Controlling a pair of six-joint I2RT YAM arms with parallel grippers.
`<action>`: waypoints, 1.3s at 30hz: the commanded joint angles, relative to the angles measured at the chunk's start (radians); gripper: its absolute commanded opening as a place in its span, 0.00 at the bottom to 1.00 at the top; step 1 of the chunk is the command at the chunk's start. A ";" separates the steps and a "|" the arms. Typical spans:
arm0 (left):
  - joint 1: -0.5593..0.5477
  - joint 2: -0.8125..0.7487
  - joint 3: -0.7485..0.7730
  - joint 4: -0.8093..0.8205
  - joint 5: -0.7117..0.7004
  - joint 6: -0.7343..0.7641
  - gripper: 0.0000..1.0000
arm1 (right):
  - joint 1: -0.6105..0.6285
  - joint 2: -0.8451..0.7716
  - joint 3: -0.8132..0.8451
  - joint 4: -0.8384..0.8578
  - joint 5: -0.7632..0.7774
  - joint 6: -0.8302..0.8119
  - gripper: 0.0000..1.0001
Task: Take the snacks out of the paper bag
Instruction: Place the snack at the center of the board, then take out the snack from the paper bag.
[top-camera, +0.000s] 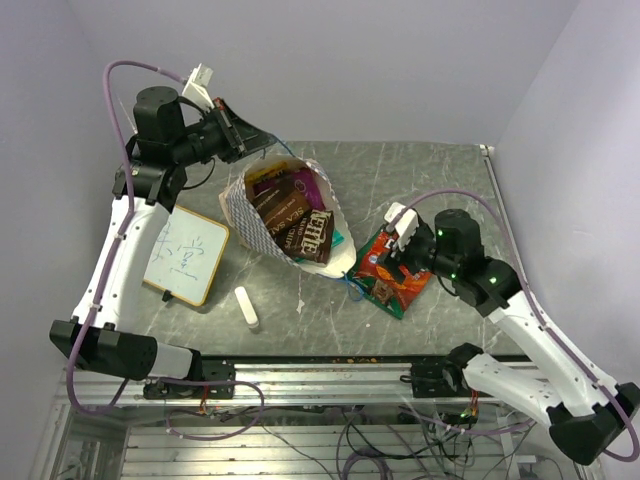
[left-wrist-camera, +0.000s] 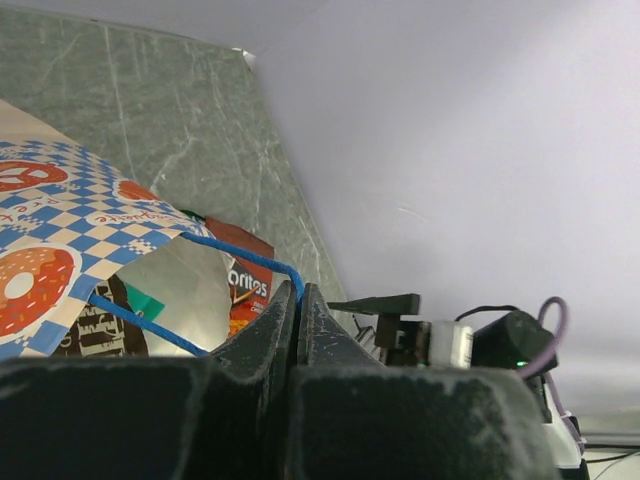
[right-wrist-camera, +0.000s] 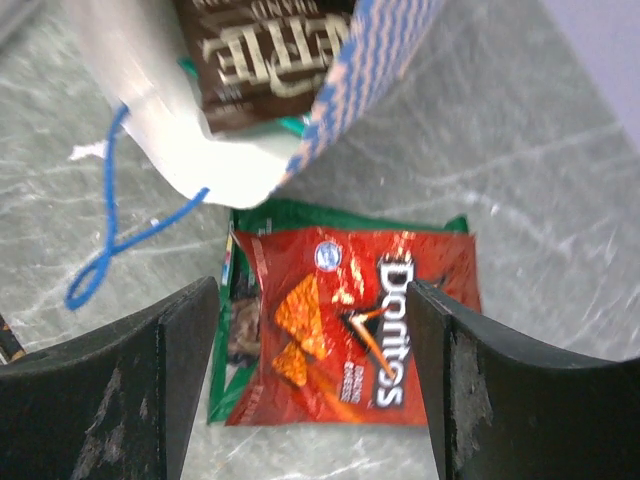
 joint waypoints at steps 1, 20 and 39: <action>-0.022 -0.007 0.005 0.071 0.000 -0.001 0.07 | 0.005 -0.013 0.076 0.011 -0.197 -0.150 0.75; -0.027 0.064 0.027 0.078 0.107 0.067 0.07 | 0.275 0.520 0.270 0.272 -0.095 -0.474 0.70; -0.029 0.086 0.067 -0.044 0.140 0.187 0.07 | 0.267 0.690 0.289 0.111 0.070 -0.945 0.74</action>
